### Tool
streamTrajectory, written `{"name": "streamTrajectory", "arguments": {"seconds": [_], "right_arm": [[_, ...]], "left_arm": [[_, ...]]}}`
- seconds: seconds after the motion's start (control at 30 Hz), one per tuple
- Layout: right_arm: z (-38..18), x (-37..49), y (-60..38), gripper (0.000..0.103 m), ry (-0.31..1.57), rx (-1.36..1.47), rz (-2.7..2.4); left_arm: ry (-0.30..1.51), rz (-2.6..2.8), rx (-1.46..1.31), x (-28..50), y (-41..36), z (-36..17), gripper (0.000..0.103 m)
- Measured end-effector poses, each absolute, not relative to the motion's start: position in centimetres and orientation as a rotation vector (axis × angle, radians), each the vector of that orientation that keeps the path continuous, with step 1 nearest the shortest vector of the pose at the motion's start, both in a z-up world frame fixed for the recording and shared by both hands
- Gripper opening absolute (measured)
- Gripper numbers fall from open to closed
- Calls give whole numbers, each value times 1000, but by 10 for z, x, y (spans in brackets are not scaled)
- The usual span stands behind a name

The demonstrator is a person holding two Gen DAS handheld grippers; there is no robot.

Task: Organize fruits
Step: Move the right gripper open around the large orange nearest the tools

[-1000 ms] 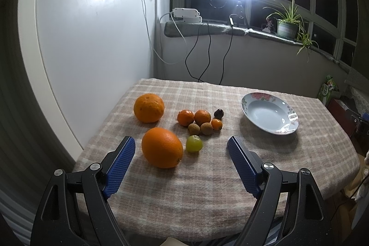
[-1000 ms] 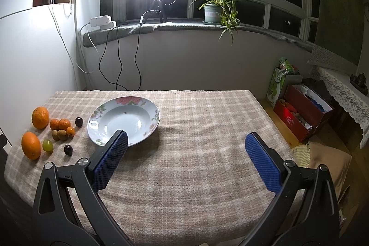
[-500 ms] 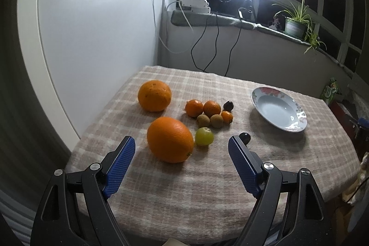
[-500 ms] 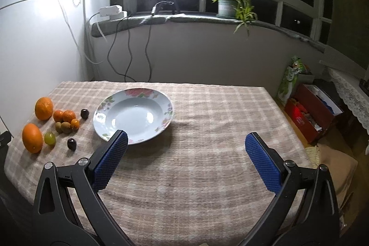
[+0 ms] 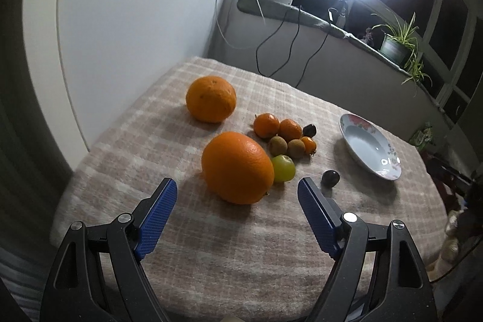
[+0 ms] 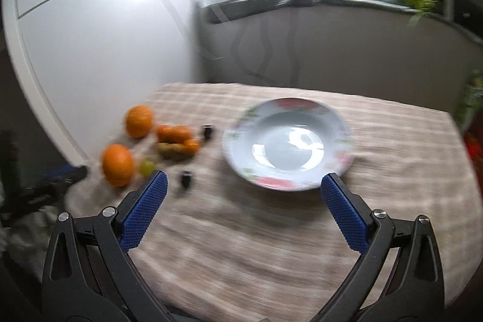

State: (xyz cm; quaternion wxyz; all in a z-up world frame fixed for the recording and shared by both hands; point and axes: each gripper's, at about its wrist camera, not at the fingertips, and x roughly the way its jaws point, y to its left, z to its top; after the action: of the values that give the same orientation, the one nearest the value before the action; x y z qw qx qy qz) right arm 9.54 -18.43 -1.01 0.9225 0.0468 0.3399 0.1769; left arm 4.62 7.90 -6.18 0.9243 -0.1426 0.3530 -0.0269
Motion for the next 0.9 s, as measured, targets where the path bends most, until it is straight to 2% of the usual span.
{"name": "streamTrajectory", "arguments": {"seconds": [0.3, 0.57, 0.7, 0.9], "right_arm": [[-16, 140, -105, 103, 800, 10, 625], [-23, 164, -57, 92, 912, -5, 769], [-27, 172, -41, 91, 962, -17, 820], [-42, 184, -19, 76, 1060, -23, 879]], "left_arm": [[760, -98, -345, 56, 83, -78, 81], [762, -107, -356, 62, 86, -83, 79], [770, -113, -370, 64, 89, -88, 76], [780, -133, -394, 69, 90, -93, 72]]}}
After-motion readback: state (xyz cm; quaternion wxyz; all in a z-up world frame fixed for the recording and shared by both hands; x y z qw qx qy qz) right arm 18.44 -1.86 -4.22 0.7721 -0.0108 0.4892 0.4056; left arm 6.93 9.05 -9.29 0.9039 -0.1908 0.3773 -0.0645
